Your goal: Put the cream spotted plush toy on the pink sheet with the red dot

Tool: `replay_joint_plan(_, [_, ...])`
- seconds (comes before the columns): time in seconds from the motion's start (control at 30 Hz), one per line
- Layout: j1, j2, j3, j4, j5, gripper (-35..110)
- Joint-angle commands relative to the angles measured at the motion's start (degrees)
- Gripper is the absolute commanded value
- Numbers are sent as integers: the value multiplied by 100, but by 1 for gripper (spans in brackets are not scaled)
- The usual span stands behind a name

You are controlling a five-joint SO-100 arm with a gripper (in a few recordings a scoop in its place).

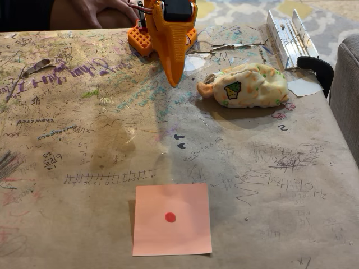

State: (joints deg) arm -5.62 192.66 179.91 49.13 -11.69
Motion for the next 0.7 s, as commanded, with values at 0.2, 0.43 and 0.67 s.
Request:
replay_joint_plan(0.2, [-439, 44, -457, 606, -202, 0])
replay_joint_plan(0.43, [-747, 44, -694, 668, -527, 0])
replay_joint_plan(0.67, [-1635, -246, -993, 976, -1063, 1])
